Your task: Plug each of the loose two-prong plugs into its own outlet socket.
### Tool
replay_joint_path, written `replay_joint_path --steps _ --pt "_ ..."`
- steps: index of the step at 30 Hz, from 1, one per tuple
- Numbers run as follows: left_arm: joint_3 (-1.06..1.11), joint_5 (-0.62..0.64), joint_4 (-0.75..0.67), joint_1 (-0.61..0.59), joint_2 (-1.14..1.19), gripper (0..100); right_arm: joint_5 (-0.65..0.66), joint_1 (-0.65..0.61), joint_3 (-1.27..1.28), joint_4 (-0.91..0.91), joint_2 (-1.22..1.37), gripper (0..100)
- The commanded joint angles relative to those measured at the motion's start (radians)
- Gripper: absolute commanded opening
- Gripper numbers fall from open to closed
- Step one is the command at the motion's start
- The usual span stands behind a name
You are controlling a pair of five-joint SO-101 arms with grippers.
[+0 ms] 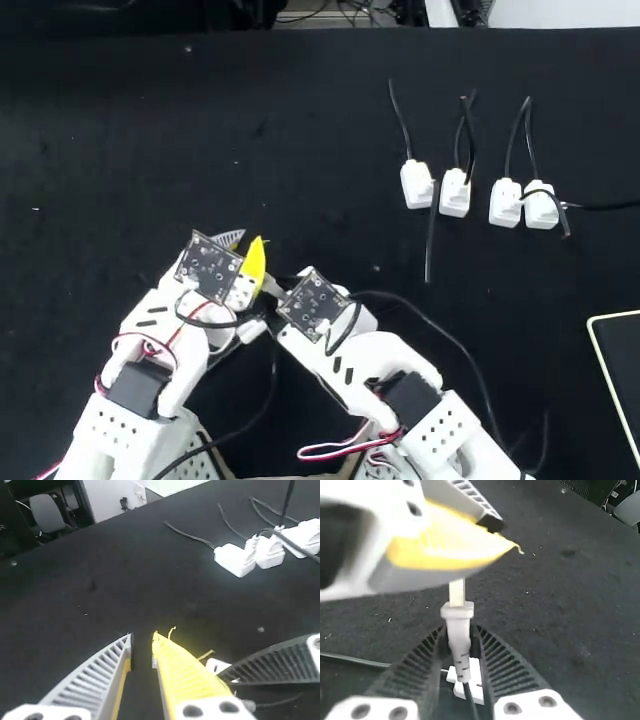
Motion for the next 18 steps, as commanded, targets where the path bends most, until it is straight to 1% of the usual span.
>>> replay_joint_path --steps 1,4,9,13,18 --pt "0.044 -0.014 -0.046 -0.01 0.017 8 -0.009 0.032 -0.071 0.002 0.001 1.1" --pt "0.068 -0.012 -0.069 -0.008 0.017 8 -0.011 0.035 -0.076 -0.002 -0.001 1.1" --pt "0.074 -0.012 -0.069 -0.008 0.017 8 -0.011 0.035 -0.076 -0.002 -0.001 1.1" --pt "0.074 -0.011 -0.069 -0.008 0.017 8 -0.086 0.032 -0.076 -0.034 -0.001 1.1" --pt "0.087 -0.011 -0.069 -0.008 0.017 8 -0.094 0.031 -0.077 -0.037 -0.001 1.1"
